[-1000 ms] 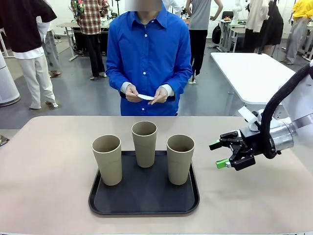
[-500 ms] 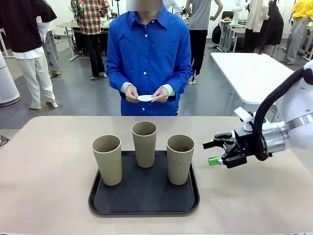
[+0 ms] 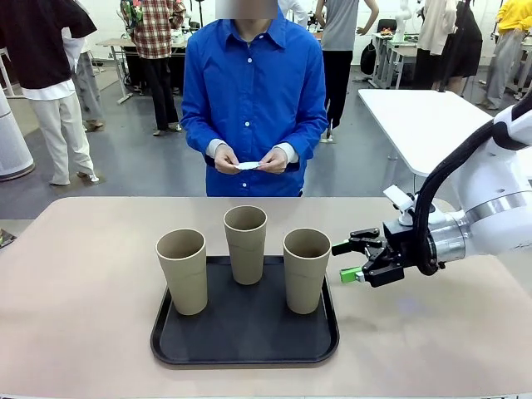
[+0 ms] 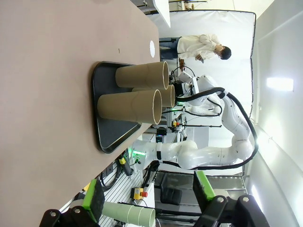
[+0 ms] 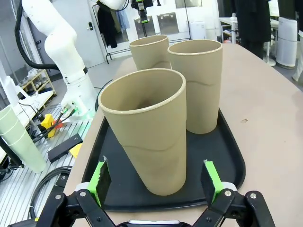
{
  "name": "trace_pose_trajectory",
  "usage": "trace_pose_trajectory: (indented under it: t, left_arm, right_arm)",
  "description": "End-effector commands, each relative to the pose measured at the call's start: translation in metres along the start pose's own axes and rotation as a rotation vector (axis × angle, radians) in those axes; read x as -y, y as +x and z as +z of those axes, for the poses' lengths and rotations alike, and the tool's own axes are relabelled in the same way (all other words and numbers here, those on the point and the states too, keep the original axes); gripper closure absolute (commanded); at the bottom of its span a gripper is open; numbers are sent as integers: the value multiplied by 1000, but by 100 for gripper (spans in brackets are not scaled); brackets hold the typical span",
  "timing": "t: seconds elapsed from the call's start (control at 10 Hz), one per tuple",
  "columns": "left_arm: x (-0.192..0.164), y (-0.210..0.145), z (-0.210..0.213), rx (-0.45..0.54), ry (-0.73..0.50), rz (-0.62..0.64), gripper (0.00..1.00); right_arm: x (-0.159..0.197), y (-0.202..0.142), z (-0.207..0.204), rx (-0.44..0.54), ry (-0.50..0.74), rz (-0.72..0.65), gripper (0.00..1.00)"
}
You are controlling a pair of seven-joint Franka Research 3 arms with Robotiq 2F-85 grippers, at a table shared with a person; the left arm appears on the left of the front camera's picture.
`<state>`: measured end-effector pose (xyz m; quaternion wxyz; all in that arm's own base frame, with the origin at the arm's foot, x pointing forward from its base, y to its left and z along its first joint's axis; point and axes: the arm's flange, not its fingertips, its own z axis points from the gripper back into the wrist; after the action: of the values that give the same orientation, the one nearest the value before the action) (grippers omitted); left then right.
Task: Place coasters on the table and set cups on them.
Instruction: Pick up one Reusable plastic cup and place it on a coaster set by the human.
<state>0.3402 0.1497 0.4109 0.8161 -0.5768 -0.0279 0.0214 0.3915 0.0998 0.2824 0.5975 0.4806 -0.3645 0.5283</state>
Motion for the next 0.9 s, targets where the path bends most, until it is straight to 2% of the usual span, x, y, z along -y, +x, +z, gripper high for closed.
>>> trace_pose_trajectory:
  t: [0.0, 0.4, 0.8]
  left_arm:
    - [1, -1, 2, 1, -9, -5, 0]
    - [1, -1, 2, 1, -9, -5, 0]
    - [1, -1, 2, 1, -9, -5, 0]
  right_arm:
    - [7, -5, -8, 20, -9, 64, 0]
    - [16, -12, -26, 16, -12, 120, 0]
    - [24, -22, -34, 43, 24, 82, 0]
